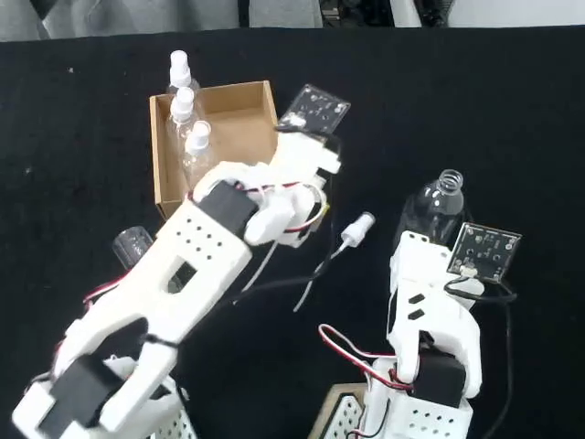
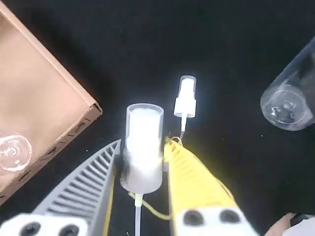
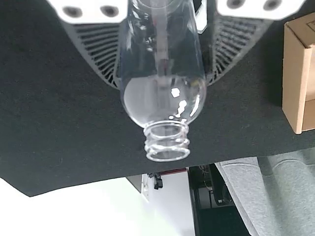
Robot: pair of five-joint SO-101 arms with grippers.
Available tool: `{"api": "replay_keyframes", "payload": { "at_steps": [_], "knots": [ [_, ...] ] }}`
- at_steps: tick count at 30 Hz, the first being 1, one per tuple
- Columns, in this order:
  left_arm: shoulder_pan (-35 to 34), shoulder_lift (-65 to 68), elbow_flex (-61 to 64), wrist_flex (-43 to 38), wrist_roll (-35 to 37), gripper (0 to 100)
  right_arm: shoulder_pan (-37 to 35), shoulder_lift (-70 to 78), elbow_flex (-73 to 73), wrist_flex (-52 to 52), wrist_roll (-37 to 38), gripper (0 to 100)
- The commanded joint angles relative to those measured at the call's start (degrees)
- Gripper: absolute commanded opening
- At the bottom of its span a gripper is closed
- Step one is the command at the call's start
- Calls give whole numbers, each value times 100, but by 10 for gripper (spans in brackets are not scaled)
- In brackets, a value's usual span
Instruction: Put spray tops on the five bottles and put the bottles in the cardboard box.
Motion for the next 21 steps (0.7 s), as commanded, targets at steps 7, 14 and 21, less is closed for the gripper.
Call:
{"api": "replay_keyframes", "payload": {
  "at_steps": [7, 14, 21],
  "knots": [
    [-66, -1196, 444, -387, 44, 30, -211, -549, -13, -193, -9, 78],
    [-66, -1626, 593, -387, 158, 30, -589, -549, 31, -185, -9, 77],
    [-75, -2031, 752, -396, 1196, 30, -607, -549, 57, -193, -9, 77]
  ]
}}
